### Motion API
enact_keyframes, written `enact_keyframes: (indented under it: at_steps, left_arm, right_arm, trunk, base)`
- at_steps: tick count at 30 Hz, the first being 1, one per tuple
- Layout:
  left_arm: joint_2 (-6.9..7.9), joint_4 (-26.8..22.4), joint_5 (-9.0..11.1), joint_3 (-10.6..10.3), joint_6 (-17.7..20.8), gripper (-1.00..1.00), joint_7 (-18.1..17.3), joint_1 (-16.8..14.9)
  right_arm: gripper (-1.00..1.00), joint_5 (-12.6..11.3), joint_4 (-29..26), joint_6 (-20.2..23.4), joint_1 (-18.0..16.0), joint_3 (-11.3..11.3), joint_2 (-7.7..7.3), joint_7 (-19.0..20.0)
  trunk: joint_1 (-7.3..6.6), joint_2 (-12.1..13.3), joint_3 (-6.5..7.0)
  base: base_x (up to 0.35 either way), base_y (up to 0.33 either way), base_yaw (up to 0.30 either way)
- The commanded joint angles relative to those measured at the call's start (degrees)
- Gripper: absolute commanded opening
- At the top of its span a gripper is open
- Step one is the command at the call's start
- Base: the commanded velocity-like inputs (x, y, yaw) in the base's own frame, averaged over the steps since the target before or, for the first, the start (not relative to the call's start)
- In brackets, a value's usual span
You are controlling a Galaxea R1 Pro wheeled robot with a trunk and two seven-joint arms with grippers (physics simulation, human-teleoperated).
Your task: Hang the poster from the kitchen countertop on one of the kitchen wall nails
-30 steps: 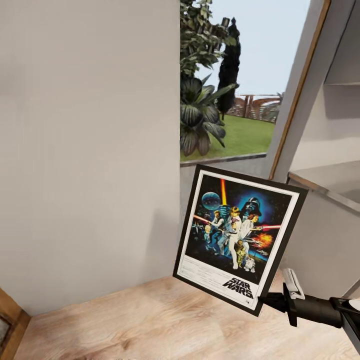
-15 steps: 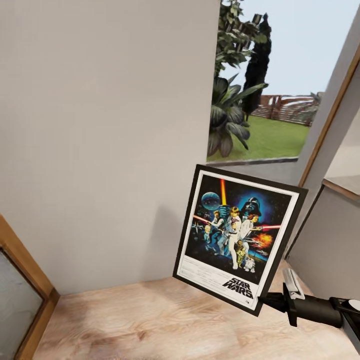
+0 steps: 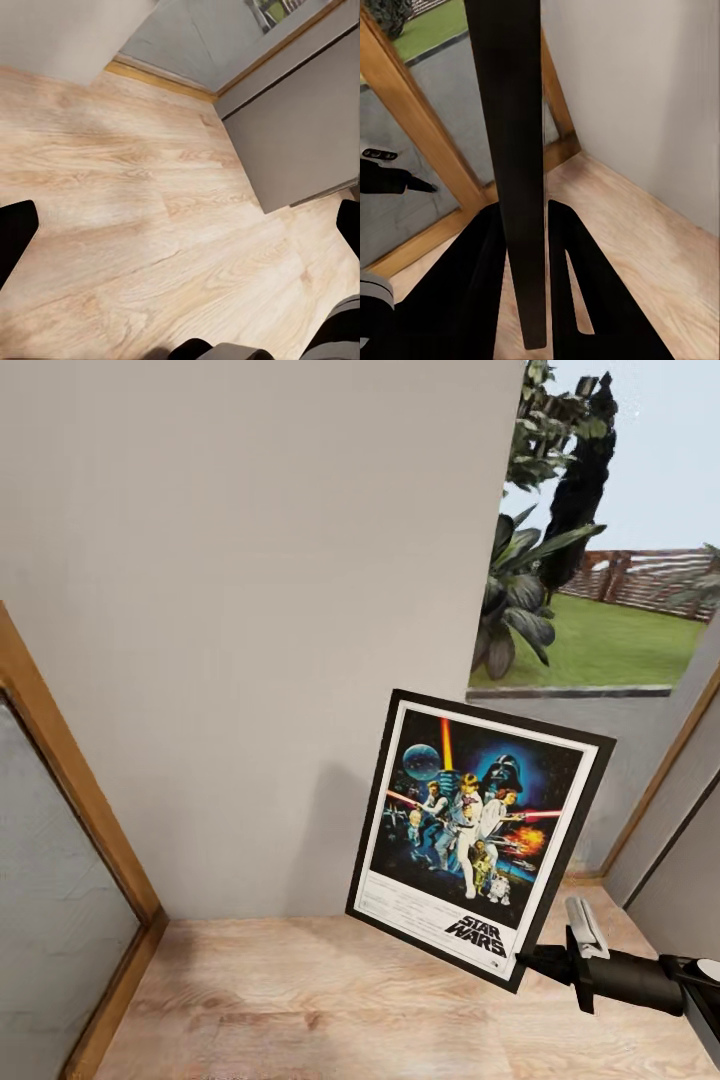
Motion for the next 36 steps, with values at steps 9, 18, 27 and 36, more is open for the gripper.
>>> enact_keyframes:
  at_steps: [9,18,27,36]
  left_arm:
    - [0.00,0.0,0.4,-0.5,-0.3,1.00,-0.1,-0.1]
    - [0.00,0.0,0.4,-0.4,-0.4,1.00,-0.1,0.0]
    - [0.00,0.0,0.4,-0.4,-0.4,1.00,-0.1,-0.1]
    - [-0.08,-0.1,0.4,-0.4,-0.2,1.00,0.0,0.0]
  right_arm:
    - [-1.00,-0.2,0.0,0.6,0.0,-0.1,-0.02,0.3]
    - [-1.00,-0.2,0.0,0.6,0.1,-0.1,-0.02,0.3]
    - [-1.00,-0.2,0.0,0.6,0.1,-0.2,-0.02,0.4]
    - [-1.00,-0.2,-0.9,0.9,-0.1,0.8,3.73,0.0]
  trunk:
    - [0.00,0.0,-0.06]
    - [0.00,0.0,-0.06]
    - [0.00,0.0,-0.06]
    - [0.00,0.0,-0.06]
  base:
    - [-0.011,0.073,0.197]
    - [-0.008,0.089,0.015]
    - [0.000,0.067,0.000]
    - [0.000,0.002,0.000]
